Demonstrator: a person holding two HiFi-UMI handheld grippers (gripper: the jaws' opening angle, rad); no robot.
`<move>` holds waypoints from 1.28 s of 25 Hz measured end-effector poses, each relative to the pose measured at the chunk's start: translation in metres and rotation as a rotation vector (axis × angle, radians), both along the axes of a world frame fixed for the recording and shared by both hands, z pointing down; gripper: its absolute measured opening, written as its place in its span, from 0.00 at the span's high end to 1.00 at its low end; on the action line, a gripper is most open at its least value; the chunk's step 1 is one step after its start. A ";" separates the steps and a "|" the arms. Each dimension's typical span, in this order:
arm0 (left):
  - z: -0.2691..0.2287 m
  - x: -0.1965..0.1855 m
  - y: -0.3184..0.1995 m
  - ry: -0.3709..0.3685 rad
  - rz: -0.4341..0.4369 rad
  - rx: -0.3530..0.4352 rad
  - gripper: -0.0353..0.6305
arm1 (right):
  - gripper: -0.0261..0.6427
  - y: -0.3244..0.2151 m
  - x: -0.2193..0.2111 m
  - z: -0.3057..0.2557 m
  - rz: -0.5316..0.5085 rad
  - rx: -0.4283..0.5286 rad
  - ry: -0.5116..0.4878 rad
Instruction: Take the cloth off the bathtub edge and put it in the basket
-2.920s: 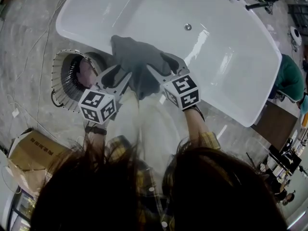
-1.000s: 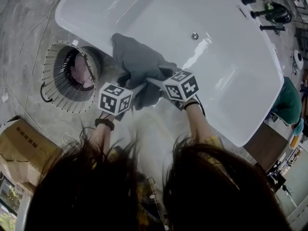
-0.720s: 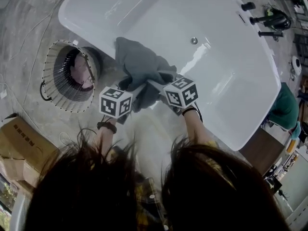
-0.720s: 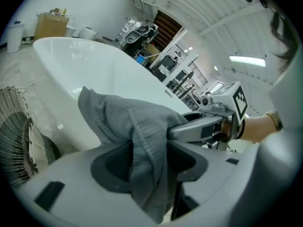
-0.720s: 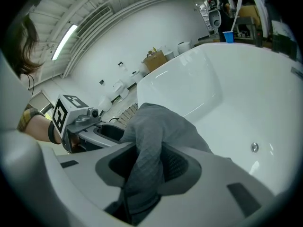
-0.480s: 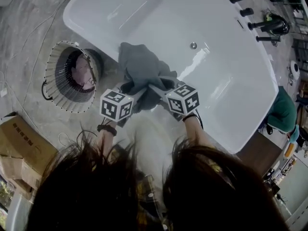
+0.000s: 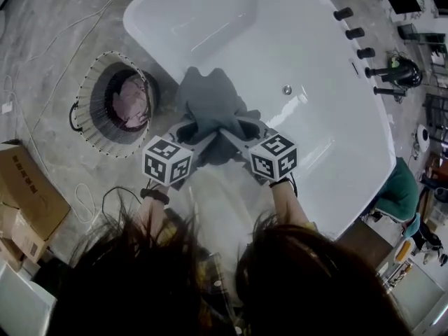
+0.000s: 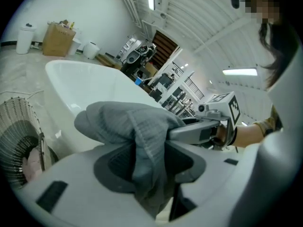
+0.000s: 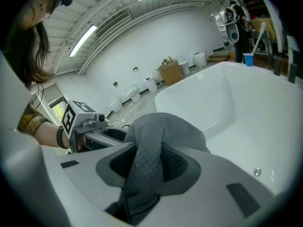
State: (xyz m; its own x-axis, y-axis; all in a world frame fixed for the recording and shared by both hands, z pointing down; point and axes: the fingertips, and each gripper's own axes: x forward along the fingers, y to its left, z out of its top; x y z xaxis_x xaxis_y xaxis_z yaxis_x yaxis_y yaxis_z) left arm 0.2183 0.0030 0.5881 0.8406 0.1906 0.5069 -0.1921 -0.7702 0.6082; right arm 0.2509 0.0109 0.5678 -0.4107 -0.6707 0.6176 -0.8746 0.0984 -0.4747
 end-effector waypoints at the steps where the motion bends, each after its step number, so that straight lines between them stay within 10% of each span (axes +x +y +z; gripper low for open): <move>1: -0.003 -0.003 -0.006 0.007 -0.021 0.008 0.65 | 0.75 -0.006 -0.003 -0.003 -0.019 0.009 0.005; 32: -0.018 -0.263 -0.189 0.074 -0.523 0.045 0.67 | 0.75 -0.205 -0.263 -0.020 -0.429 0.097 -0.009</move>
